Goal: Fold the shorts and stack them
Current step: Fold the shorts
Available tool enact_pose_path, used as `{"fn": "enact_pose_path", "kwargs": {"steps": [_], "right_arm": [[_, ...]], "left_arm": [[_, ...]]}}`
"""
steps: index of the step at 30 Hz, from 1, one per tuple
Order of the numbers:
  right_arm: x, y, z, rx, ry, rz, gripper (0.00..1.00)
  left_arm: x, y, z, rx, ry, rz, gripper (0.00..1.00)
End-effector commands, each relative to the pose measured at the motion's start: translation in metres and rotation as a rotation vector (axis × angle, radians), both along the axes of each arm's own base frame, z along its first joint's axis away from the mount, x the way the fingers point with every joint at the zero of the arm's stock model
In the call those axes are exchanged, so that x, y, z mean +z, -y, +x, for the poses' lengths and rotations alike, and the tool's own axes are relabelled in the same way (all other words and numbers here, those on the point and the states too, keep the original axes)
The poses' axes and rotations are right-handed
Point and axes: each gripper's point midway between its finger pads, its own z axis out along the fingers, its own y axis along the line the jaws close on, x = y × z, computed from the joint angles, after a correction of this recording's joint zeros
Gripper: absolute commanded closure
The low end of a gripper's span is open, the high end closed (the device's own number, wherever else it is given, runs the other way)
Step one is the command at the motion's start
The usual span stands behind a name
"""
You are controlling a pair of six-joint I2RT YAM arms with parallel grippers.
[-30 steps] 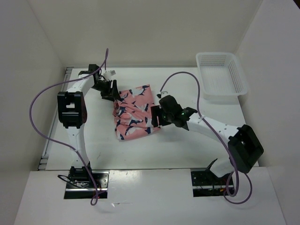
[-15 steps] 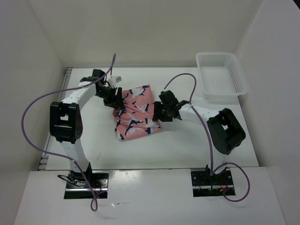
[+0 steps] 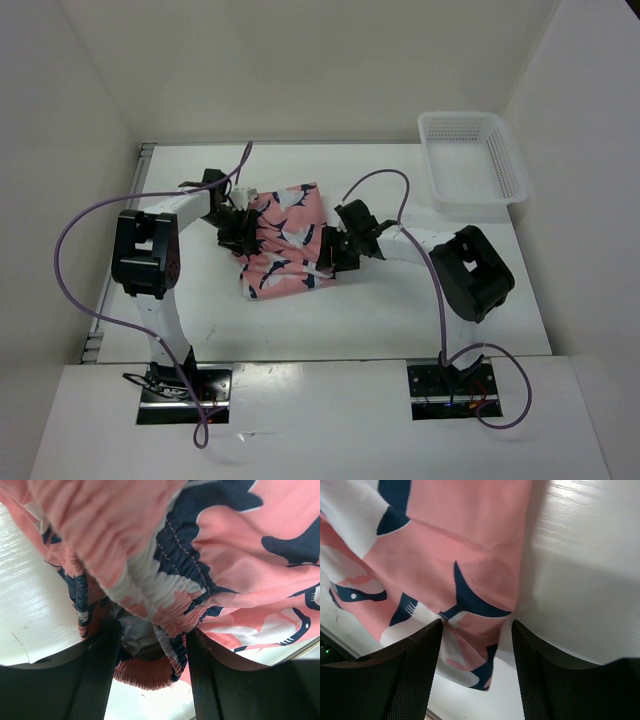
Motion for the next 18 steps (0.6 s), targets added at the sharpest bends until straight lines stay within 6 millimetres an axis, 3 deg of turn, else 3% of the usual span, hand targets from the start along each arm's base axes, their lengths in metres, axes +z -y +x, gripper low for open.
{"fn": "enact_pose_path", "kwargs": {"steps": [1,3,7,10,16,18], "right_arm": [[-0.011,-0.01,-0.003,0.068,-0.027,0.027,0.36],[-0.014,-0.013,-0.006,0.105,-0.043,0.035,0.39],[-0.022,-0.012,-0.009,0.118,-0.084,0.034,0.61],[-0.017,-0.008,-0.007,0.108,-0.075,0.04,0.72],[-0.015,-0.001,-0.011,0.099,-0.071,0.042,0.9],[-0.017,0.003,-0.018,0.098,-0.085,0.034,0.9]], "left_arm": [[-0.013,-0.004,-0.003,0.001,-0.018,0.012,0.38],[-0.012,-0.002,-0.003,-0.001,-0.018,0.002,0.38],[-0.012,-0.002,-0.003,-0.001,-0.018,0.002,0.38],[-0.012,-0.002,-0.003,-0.001,-0.018,0.002,0.38],[-0.008,-0.001,0.001,-0.001,-0.008,0.001,0.38],[-0.007,0.0,-0.001,-0.003,-0.018,-0.007,0.38]]}}
